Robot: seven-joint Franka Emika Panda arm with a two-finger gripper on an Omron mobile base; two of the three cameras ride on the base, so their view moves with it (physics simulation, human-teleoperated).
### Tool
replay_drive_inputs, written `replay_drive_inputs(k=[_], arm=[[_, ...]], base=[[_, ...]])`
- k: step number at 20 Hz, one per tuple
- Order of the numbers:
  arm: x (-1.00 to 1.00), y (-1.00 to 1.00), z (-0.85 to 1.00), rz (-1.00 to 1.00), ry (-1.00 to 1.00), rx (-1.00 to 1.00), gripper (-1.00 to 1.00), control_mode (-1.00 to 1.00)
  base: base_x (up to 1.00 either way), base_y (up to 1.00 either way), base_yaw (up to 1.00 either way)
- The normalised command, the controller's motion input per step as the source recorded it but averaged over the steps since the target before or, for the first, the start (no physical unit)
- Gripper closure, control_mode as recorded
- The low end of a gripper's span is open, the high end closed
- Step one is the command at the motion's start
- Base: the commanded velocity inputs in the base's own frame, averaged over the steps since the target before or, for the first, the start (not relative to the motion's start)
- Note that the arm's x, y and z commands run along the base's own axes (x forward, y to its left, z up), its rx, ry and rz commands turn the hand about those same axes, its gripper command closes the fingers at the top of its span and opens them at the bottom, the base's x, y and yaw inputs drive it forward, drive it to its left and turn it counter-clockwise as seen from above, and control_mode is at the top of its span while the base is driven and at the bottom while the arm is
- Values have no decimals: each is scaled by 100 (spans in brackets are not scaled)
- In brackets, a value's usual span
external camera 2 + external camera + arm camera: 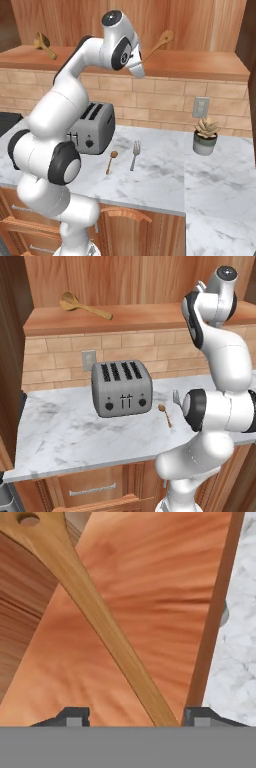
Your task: Organize the utensils by type. Pick up the wooden spoons from the counter and place them in the open cabinet. Then pick up the metallic utensils from the counter and place them in the open drawer.
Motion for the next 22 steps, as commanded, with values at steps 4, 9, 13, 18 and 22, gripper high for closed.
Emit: replay_drive_inputs(k=[4, 9, 13, 18, 22], arm=[[0, 0, 18, 0, -5, 0, -100, -100], [0, 0, 40, 0, -1, 0, -100, -100], [3, 0, 25, -1, 0, 0, -100, -100], [13, 0, -17, 0, 0, 0, -100, -100], [0, 0, -26, 0, -1, 0, -100, -100]], base=[[0, 0, 0], [0, 0, 0], [0, 0, 0], [0, 0, 0], [0, 0, 0]])
